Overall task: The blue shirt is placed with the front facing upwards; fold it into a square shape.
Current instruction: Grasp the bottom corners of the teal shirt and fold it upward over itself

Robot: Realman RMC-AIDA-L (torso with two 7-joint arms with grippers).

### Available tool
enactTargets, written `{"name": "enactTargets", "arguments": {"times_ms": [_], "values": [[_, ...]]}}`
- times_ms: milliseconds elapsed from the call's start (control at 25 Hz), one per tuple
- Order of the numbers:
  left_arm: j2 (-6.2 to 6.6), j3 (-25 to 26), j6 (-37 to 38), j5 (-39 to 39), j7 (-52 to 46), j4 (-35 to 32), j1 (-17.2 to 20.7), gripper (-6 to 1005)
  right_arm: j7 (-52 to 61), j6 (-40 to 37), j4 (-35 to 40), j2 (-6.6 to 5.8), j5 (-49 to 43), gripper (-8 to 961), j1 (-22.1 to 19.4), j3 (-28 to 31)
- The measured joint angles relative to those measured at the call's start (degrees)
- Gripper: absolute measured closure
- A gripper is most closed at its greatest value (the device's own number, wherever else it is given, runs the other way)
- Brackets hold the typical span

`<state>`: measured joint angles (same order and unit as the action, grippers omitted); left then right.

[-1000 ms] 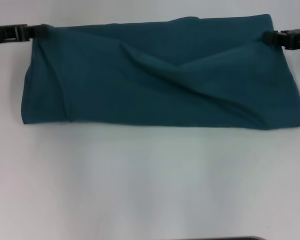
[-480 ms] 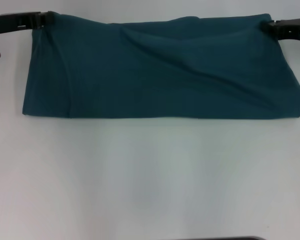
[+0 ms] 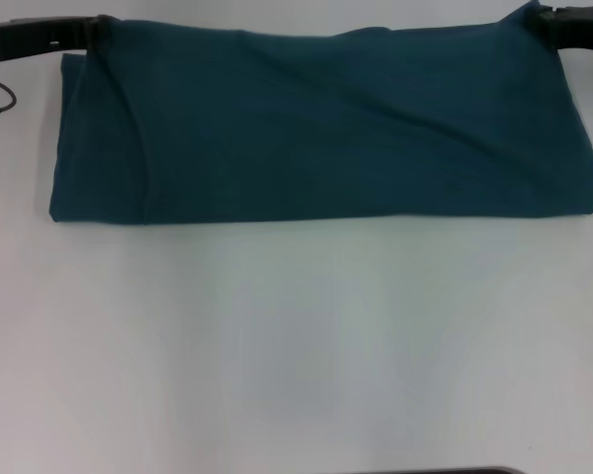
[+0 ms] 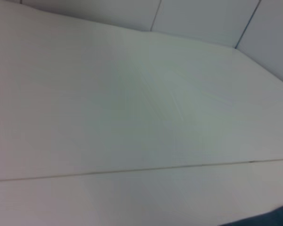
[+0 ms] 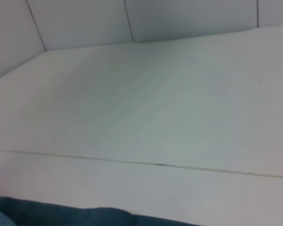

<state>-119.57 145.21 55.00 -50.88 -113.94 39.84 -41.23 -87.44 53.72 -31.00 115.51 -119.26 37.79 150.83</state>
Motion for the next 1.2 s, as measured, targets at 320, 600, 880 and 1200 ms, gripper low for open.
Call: {"name": "enactTargets", "arguments": {"times_ms": [320,600,880,1200], "values": [[0.06,-0.1,-2.76,0.01,-0.29,-0.17,-0.48,1000,-0.04,-1.52,-0.02,-0.24,0.5,844,0.84,-0.89],[0.0,-0.12,-5.15,0.18,-0.33,-1.77,-0.97,999,-0.07,-3.93,0.72,0.12,0.73,836,1.79,-2.43],[-0.04,-0.24,-8.12,0.4,0.01,-3.89,-1.42,1000,-0.09,-5.41,1.18,0.22,0.73,829,2.2,-3.85],[0.0,-0.28,-8.53,0.27,0.09,-4.43,-1.79,999,-0.08,-5.94,1.2,0.2,0.7,820,2.61,-4.14]]}}
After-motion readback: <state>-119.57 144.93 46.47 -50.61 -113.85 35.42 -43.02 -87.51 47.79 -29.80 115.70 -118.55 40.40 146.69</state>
